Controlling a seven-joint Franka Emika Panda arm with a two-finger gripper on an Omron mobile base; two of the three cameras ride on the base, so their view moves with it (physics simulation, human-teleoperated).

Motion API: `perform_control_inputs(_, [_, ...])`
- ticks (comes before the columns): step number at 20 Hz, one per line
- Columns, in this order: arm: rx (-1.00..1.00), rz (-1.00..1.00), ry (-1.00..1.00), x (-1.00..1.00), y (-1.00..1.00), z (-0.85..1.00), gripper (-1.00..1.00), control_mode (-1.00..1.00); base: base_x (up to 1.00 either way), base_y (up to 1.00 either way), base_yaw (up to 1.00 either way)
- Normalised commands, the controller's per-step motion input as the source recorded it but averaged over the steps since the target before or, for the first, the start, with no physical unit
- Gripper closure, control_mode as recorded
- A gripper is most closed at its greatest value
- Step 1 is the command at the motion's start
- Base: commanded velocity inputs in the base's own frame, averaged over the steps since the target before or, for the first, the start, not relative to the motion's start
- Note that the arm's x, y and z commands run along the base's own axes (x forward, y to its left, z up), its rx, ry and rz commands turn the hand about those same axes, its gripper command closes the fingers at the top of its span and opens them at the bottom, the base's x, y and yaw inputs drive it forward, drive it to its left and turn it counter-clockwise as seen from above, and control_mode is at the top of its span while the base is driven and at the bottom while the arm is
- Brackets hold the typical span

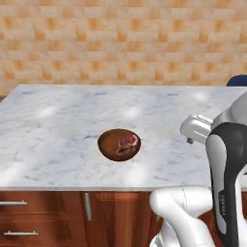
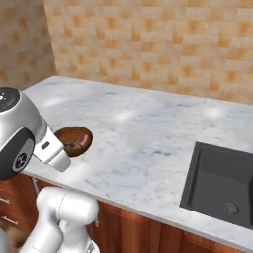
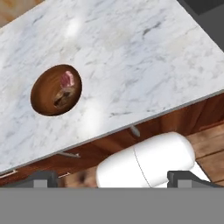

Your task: Place the bowl with the limes on the top shelf of the fridge. Place the bowl with the steak and chicken drumstick on the second highest shelf of the fridge.

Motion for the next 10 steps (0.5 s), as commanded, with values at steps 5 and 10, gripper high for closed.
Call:
perform_control_inputs(5, [0.00,0.00,0.00,0.00,0.00,0.00,-1.00,1.00,0.54,0.63,-0.32])
perform_control_inputs(10, [0.00,0.00,0.00,0.00,0.00,0.00,-1.00,1.00,0.48,0.05,-0.08])
